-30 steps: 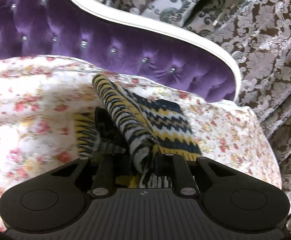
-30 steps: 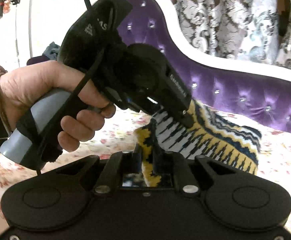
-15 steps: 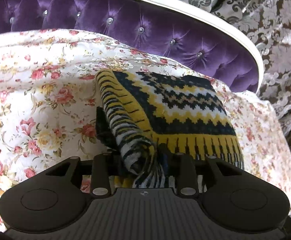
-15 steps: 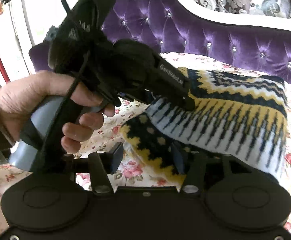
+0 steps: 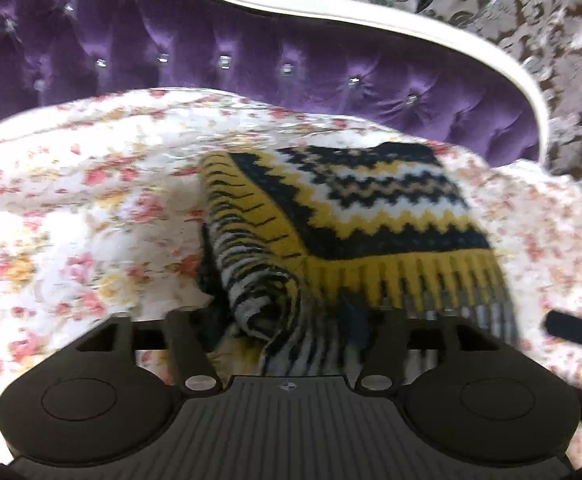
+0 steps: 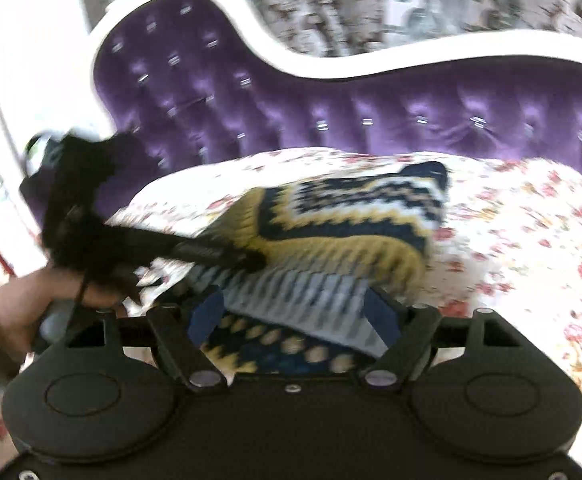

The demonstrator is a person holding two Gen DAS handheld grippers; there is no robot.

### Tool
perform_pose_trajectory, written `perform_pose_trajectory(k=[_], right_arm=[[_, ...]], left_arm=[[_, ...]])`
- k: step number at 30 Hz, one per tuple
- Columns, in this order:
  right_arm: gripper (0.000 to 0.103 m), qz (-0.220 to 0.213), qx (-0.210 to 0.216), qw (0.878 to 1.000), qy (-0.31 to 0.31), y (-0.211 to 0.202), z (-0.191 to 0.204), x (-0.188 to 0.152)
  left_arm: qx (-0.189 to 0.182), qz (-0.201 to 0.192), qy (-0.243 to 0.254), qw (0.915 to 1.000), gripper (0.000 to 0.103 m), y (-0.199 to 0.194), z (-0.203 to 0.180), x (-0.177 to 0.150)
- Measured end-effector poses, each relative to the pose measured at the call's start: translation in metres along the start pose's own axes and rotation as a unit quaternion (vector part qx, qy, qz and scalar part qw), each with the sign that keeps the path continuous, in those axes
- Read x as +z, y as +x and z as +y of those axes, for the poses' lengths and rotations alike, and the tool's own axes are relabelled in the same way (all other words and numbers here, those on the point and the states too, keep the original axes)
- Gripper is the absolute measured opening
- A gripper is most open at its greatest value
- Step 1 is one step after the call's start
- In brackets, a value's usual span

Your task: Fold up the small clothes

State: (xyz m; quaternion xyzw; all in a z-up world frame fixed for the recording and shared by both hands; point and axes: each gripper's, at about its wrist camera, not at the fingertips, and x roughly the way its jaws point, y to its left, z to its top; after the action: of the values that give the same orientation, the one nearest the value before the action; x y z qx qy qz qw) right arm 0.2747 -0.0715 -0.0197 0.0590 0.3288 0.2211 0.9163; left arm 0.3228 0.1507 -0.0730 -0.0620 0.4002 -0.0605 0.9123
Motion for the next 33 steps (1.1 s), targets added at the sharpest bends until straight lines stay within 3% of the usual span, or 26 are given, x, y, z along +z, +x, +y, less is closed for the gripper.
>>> perform_pose_trajectory(k=[7, 11, 33], right_arm=[[0.086, -0.001, -0.018, 0.997, 0.068, -0.006, -0.032, 0.002], [0.096, 0.003, -0.02, 0.996, 0.092, -0.005, -0.044, 0.003], [0.099, 0.033, -0.021, 0.989, 0.145, 0.036, -0.073, 0.016]], left_arm=[[0.012, 0.003, -0.005, 0.9999, 0.072, -0.01, 0.002, -0.008], [0.006, 0.003, -0.004, 1.0, 0.072, -0.021, 0.004, -0.012], [0.03, 0.012, 0.017, 0.9994, 0.075, -0.021, 0.0, -0.02]])
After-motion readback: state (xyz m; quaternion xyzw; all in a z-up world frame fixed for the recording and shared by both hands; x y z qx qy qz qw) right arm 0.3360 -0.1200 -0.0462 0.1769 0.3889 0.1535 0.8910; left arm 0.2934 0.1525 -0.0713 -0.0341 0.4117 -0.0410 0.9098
